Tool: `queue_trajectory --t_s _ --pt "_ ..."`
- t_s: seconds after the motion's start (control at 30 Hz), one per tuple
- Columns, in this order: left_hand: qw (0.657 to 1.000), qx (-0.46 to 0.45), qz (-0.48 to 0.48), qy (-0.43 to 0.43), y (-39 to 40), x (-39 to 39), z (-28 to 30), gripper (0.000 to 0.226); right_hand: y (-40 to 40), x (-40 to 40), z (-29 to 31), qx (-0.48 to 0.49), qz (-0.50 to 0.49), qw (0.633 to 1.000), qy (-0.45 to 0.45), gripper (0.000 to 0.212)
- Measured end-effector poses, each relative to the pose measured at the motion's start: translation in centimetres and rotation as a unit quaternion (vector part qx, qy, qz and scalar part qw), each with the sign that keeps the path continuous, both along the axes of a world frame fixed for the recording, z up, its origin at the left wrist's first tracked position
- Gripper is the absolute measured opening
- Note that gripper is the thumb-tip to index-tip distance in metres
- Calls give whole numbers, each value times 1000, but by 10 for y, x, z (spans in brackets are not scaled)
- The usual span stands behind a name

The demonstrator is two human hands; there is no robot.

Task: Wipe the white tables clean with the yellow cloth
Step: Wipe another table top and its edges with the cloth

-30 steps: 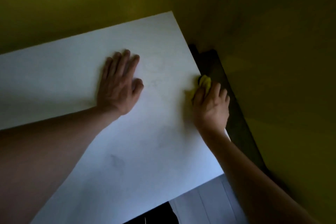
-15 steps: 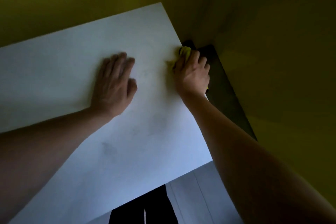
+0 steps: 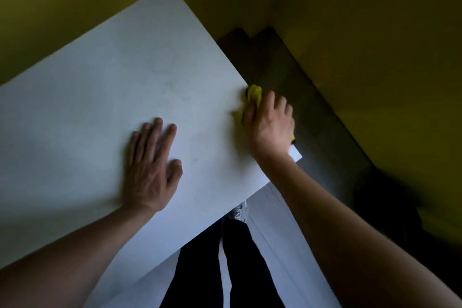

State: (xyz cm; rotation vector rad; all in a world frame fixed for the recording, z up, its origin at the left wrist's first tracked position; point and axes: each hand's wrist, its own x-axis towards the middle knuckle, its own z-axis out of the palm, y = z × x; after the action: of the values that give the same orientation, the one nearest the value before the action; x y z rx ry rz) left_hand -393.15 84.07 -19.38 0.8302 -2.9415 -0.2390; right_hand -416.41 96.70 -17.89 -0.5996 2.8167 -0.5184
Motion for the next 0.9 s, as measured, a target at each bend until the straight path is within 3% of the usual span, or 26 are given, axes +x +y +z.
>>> queue_trajectory --t_s 0.2,0.4,0.57,0.7,0.9 --pt "1000 1 1 -9 -2 1 -2 74 -56 -15 -9 -19 12 1000 10 47" --pt "1000 2 -6 13 -2 2 -3 71 26 17 -2 27 -43 998 35 44" --pt "1000 5 -6 22 -1 4 -5 70 69 58 4 30 -238 971 -5 53" --pt "999 15 -9 27 -4 5 -5 70 40 55 2 -63 -390 918 -37 52" --pt "999 35 -16 33 -5 7 -5 69 29 78 -2 -111 -485 866 -39 54"
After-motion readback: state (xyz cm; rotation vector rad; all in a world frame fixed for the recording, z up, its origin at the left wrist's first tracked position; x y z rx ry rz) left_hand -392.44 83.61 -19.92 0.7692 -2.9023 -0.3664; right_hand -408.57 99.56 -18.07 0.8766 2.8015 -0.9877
